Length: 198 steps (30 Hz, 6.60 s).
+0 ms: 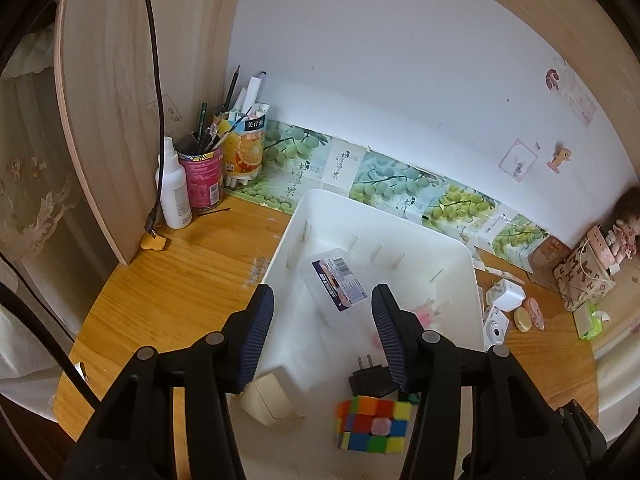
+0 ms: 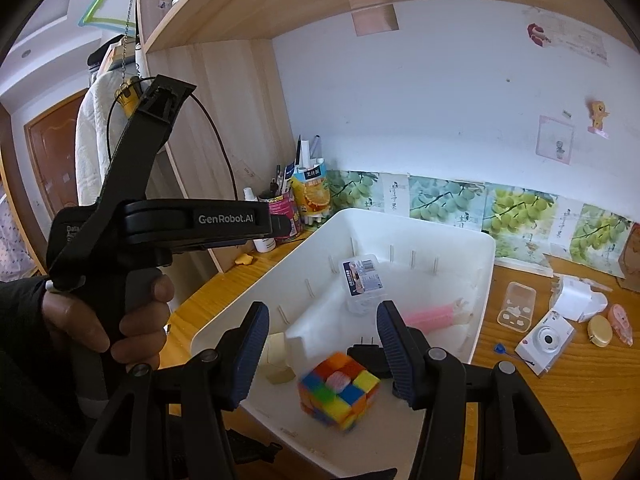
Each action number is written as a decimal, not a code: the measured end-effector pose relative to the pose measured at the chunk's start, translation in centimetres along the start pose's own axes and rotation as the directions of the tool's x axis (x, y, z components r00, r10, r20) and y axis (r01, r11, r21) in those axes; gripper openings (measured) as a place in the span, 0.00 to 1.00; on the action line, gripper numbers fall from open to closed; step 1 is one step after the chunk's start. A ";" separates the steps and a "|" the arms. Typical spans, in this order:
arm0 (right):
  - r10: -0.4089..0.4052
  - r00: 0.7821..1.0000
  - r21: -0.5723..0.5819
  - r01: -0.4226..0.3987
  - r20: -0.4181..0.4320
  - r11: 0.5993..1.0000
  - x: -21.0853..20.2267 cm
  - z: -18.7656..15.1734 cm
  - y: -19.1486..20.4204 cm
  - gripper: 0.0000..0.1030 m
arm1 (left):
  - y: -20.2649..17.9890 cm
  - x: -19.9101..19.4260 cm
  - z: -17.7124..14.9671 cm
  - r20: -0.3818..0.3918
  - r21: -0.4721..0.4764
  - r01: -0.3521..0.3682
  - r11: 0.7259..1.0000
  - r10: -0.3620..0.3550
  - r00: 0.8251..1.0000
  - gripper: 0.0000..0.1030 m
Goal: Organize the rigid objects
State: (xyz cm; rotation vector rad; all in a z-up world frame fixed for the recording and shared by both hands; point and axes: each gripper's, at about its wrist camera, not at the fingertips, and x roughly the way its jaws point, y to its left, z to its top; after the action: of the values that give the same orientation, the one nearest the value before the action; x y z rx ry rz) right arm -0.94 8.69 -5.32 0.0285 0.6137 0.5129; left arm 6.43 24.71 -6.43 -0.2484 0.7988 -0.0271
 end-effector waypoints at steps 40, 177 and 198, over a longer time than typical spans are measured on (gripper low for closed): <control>-0.035 0.991 -0.091 0.024 -0.127 0.996 -9.7 -3.0 -14.7 0.78 | -17.4 1.4 -6.4 -0.100 -0.071 0.076 0.995 -0.083 0.992 0.54; -0.053 0.905 0.341 0.213 -0.422 0.916 -0.8 -9.0 -35.2 0.08 | -25.0 11.2 -11.3 -0.435 -0.012 0.041 0.999 -0.042 0.899 0.65; -0.129 0.914 0.461 0.311 -0.385 0.831 0.0 -9.2 -37.8 0.69 | -24.1 9.5 -10.1 -0.312 -0.095 0.158 0.983 -0.181 0.933 0.59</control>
State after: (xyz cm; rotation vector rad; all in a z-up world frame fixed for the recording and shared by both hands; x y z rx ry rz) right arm 10.99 -25.49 -19.43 0.3813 1.0718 0.1063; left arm 7.54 -1.90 -14.33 -0.3844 1.1014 -0.2079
